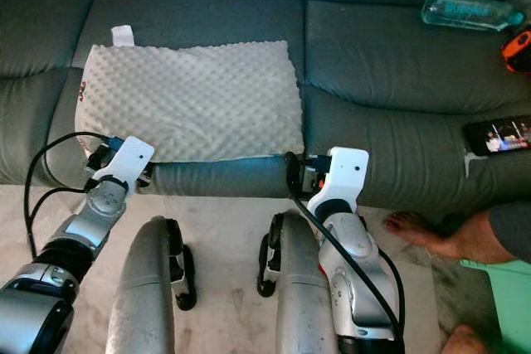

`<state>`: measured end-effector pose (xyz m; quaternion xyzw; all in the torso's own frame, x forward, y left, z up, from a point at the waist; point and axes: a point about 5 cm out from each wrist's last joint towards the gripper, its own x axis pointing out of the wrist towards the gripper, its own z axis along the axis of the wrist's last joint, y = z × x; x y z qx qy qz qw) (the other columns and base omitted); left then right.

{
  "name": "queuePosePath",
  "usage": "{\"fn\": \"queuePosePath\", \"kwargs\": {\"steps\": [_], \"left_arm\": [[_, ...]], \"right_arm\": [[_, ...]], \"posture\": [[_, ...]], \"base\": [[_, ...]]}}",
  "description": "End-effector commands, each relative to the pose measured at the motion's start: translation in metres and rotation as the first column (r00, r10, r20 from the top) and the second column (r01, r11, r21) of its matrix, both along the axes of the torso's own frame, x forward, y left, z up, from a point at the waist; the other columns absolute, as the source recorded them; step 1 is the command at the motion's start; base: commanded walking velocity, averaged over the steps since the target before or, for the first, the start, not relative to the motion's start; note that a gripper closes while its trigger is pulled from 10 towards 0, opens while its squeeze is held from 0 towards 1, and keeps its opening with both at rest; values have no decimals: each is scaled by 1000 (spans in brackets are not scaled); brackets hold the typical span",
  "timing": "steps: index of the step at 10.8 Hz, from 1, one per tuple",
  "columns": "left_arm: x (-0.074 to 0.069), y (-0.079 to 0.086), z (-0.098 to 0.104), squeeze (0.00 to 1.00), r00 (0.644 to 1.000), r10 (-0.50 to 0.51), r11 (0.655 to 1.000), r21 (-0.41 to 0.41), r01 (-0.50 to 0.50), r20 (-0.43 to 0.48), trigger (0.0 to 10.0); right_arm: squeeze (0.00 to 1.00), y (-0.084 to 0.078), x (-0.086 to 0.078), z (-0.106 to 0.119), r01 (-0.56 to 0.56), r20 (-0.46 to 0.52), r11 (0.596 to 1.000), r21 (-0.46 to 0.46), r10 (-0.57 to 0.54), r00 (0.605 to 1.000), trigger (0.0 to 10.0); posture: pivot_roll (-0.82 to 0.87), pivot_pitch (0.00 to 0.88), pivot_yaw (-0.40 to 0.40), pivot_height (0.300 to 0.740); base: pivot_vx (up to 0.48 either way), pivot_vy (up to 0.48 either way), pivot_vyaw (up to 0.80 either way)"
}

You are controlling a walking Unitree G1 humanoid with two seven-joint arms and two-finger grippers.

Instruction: Move the pillow to the sofa

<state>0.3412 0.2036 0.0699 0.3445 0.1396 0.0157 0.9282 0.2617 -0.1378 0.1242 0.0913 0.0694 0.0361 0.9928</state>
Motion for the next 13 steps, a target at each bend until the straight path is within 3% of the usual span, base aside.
{"fn": "queuePosePath", "kwargs": {"steps": [1, 3, 5, 7, 8, 11, 12, 13], "left_arm": [[-1, 14, 2, 0, 999, 47, 999, 26, -47, 25, 10000], [5, 23, 10, 0, 996, 84, 996, 32, -85, 41, 10000], [18, 16, 25, 0, 994, 75, 997, 29, -78, 82, 10000], [11, 29, 23, 0, 989, 108, 994, 24, -111, 98, 10000], [0, 45, 19, 0, 985, 137, 990, 25, -141, 104, 10000], [-59, 96, 5, 0, 966, 229, 967, 83, -240, 118, 10000], [-78, 105, 6, 0, 952, 269, 957, 69, -281, 146, 10000], [-87, 97, 17, 0, 943, 261, 962, 23, -272, 209, 10000]], "right_arm": [[0, -4, -5, -6, 10, -23, 1000, 7, -9, 1000, 10000], [0, 0, -2, -5, -20, -16, 1000, 19, 21, 1000, 10000], [0, 1, -1, -4, -35, -7, 999, 22, 35, 999, 10000], [0, 3, -3, -7, -48, -13, 998, 28, 48, 999, 10000], [0, 5, -4, -8, -69, -16, 997, 31, 70, 997, 10000], [0, 6, 0, -12, -96, -18, 995, 37, 97, 995, 10000], [0, 7, 3, -10, -112, -2, 993, 44, 112, 994, 10000], [0, 7, 5, -10, -124, 10, 991, 45, 123, 992, 10000]], "posture": [[-54, 355, -33, 630], [-55, 343, -41, 630], [-64, 326, -39, 630], [-63, 314, -31, 630], [-53, 305, -25, 630], [-18, 280, -26, 630], [-12, 271, -29, 630], [1, 253, -32, 630]], "base": [[0, 0, 0], [0, 0, 0], [0, 0, 0], [0, 0, 0], [0, 0, 0], [0, 0, 0], [0, 0, 0], [0, 0, 0]]}}
